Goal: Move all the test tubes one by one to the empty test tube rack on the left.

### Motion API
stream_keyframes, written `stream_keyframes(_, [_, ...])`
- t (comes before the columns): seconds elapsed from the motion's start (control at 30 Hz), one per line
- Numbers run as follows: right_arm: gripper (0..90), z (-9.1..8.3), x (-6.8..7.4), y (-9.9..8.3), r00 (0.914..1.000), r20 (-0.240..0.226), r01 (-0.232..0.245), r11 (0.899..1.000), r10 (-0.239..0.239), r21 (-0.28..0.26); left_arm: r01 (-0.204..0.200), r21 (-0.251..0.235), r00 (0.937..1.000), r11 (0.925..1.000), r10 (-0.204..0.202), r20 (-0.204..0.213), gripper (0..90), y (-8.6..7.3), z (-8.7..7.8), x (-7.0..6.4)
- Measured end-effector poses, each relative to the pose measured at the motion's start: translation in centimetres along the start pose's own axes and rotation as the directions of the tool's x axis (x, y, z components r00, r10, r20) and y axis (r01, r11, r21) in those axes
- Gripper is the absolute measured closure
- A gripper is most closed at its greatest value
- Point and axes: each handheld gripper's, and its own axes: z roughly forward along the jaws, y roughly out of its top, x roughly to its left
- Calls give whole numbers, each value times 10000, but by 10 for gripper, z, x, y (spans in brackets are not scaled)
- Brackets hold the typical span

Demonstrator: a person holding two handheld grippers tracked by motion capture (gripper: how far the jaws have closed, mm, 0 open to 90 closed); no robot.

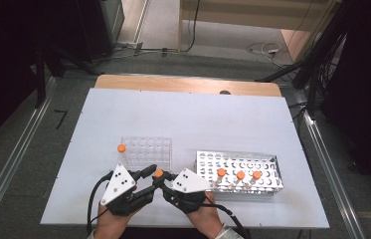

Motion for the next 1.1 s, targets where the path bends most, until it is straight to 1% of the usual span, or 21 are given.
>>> stream_keyframes(0.1, [719,0,1,0,10000,-33,1,10000,-1,10,14,7,10000,10000,-14,13,610,0,1,0])
stream_keyframes(0.2, [719,0,1,0,10000,-49,12,10000,-11,22,1,44,10000,10000,-1,-64,655,-1,1,0])
stream_keyframes(0.27, [719,0,2,0,10000,-55,0,10000,0,17,69,8,10000,10000,-69,-40,683,-1,1,1])
stream_keyframes(0.6, [712,0,1,0,9999,-95,-75,10000,75,44,143,26,9999,9999,-143,17,698,-1,1,2])
stream_keyframes(0.63, [639,0,-1,0,9996,-239,-158,9999,160,65,171,-1,9999,9999,-171,20,698,-1,1,2])
stream_keyframes(0.67, [639,0,-1,0,9996,-239,-158,9999,160,65,244,-43,9997,9997,-244,29,698,-1,1,3])
stream_keyframes(0.73, [555,0,-3,0,9985,-478,-270,9995,277,163,327,-92,9995,9994,-327,14,699,0,1,4])
stream_keyframes(0.8, [462,-1,-5,1,9976,-550,-399,9990,410,204,366,-106,9993,9993,-366,-4,699,0,0,6])
stream_keyframes(0.87, [414,-2,-8,1,9964,-606,-578,9979,594,288,408,-142,9992,9991,-409,-33,699,1,0,7])
stream_keyframes(0.9, [365,-2,-8,1,9964,-606,-578,9979,594,288,412,-155,9991,9990,-413,-45,699,1,-1,8])
stream_keyframes(0.93, [328,-3,-9,2,9958,-596,-674,9972,693,332,427,-172,9991,9989,-428,-57,699,2,-1,9])
stream_keyframes(1.0, [285,-4,-10,2,9956,-562,-724,9964,749,452,495,-247,9987,9985,-497,-89,699,2,-2,10])
stream_keyframes(1.1, [264,-8,-10,2,9956,-563,-722,9961,751,512,570,-255,9983,9980,-574,-130,699,3,-3,13])
